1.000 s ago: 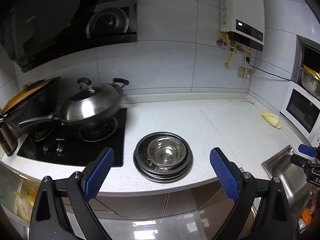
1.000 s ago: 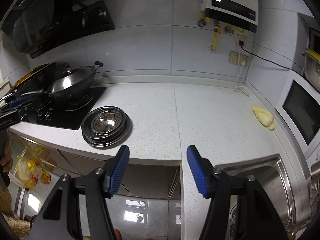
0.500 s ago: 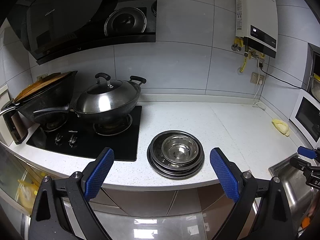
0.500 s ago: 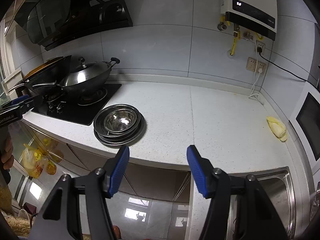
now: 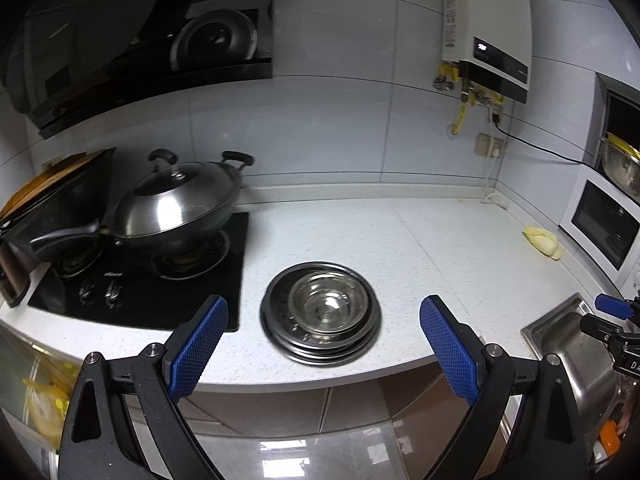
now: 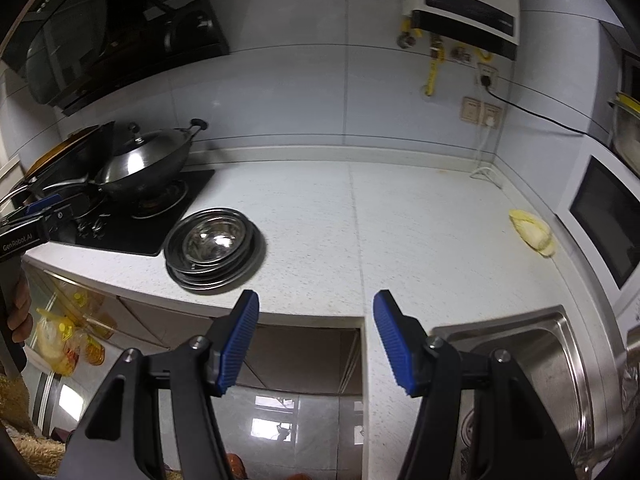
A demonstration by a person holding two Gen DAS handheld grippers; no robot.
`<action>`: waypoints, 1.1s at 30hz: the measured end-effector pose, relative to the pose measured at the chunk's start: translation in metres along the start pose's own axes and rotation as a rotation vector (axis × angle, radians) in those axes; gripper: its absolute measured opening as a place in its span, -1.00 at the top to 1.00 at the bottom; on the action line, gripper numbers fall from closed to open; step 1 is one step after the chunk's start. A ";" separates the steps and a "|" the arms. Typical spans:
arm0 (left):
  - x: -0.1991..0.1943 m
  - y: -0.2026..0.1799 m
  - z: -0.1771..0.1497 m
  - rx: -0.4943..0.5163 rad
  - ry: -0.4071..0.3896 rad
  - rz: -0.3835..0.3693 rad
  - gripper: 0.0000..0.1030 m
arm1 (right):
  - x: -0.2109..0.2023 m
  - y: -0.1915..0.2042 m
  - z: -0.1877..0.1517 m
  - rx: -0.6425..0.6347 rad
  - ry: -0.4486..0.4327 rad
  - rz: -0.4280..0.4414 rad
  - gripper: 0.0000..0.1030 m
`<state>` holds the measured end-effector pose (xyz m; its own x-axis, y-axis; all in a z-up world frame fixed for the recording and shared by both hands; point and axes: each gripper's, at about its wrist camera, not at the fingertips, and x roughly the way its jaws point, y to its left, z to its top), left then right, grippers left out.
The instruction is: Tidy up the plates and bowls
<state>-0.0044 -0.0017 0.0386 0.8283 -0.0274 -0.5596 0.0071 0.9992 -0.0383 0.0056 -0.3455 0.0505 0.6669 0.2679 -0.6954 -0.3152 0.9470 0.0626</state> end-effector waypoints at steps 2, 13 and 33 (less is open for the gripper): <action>0.002 -0.004 0.001 0.016 0.001 -0.015 -0.83 | -0.003 -0.004 -0.002 0.012 0.002 -0.016 -0.13; 0.002 0.016 -0.019 0.045 0.049 0.041 -0.83 | -0.008 -0.013 -0.008 0.035 0.007 -0.045 -0.13; -0.014 0.035 -0.026 0.002 0.004 0.072 -0.83 | -0.015 -0.002 -0.005 0.040 -0.038 0.012 -0.13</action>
<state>-0.0309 0.0331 0.0235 0.8245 0.0446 -0.5641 -0.0514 0.9987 0.0039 -0.0071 -0.3519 0.0571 0.6887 0.2853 -0.6665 -0.2969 0.9497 0.0998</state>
